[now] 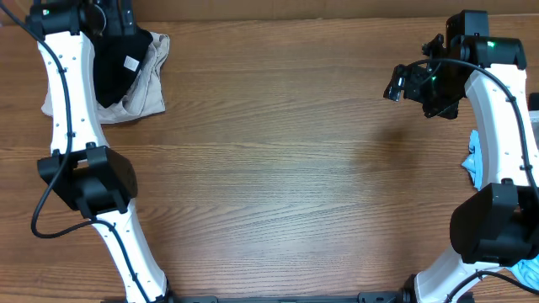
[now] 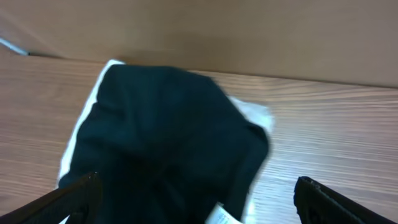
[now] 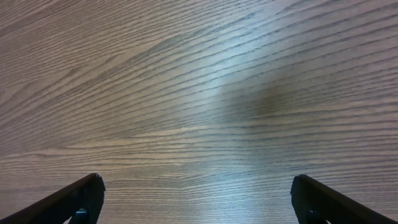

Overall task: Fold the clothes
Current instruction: 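Lower the black bundle onto the beige garment with the left gripper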

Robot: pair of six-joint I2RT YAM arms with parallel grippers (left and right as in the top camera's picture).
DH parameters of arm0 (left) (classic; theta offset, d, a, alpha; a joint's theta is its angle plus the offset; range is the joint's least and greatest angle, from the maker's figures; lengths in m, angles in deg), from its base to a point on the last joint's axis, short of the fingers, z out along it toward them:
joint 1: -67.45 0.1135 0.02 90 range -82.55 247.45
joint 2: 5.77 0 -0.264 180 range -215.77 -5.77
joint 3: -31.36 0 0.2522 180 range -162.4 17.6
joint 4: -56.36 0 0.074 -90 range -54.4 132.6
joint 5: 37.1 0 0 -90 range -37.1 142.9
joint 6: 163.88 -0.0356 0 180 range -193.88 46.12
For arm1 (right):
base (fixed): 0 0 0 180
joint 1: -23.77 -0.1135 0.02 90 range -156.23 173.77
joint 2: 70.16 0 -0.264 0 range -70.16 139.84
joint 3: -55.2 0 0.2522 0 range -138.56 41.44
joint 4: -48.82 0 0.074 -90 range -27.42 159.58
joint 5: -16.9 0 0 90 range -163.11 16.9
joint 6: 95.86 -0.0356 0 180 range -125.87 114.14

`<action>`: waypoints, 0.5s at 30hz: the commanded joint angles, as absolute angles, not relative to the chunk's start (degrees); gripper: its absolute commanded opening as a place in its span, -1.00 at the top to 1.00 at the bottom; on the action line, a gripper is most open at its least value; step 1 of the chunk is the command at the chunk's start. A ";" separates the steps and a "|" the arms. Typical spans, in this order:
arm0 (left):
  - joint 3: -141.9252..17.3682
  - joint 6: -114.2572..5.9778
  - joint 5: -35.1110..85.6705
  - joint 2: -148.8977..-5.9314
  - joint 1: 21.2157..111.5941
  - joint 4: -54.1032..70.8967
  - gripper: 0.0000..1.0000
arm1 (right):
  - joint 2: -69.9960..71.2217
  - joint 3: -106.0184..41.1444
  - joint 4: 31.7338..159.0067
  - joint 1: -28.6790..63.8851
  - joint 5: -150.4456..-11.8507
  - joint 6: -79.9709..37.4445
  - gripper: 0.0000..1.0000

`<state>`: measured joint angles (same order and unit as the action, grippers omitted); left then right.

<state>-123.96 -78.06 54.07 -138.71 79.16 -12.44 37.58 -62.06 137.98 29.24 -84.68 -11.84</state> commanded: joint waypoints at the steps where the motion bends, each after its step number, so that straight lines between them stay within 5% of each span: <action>1: -117.23 -81.69 55.16 -141.58 79.66 -8.51 -1.00 | 37.23 -62.79 137.63 28.98 -84.77 -11.82 -0.98; 15: -106.74 -81.69 51.38 -151.21 79.66 -2.83 -1.00 | 37.23 -62.79 137.65 28.87 -84.77 -11.82 -0.98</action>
